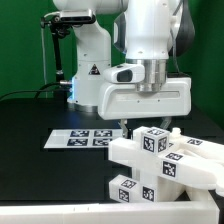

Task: Assemble chair

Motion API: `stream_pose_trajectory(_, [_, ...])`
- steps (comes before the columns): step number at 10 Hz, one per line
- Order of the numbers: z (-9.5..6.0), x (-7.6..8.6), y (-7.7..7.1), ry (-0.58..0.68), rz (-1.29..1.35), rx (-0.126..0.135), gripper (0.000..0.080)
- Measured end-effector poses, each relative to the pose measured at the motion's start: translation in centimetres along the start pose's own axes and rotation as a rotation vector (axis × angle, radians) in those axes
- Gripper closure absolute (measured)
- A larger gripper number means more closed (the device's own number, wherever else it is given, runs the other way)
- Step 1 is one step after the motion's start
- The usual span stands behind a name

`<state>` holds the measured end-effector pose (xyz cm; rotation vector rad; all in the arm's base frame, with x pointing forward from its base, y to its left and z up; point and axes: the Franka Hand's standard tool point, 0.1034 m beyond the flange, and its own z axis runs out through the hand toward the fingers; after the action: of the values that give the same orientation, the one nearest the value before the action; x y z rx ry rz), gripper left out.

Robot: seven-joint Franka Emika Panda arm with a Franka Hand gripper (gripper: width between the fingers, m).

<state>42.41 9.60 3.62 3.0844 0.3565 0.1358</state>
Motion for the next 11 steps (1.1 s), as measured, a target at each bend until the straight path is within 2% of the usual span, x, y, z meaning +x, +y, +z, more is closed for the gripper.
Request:
stream_pose_trajectory(2, [0.9,-0.8,-1.4,-0.028,0.023,0.003,0.015])
stream_pose_trajectory(3, [0.7,-0.4,-1.7,-0.029,0.024,0.006,0.015])
stream_pose_trajectory(6, [0.8,-0.6,-1.7,-0.049,0.025,0.009,0.015])
stream_pose_trajectory(8, [1.0,-1.1,-2.0,-0.167,0.026,0.027,0.015])
stream_pose_trajectory(9, [1.0,-0.5,-1.8,-0.175,0.032,0.029,0.015])
stream_pose_trajectory(11, [1.3,-0.6,-1.7,-0.177,0.033,0.026,0.015])
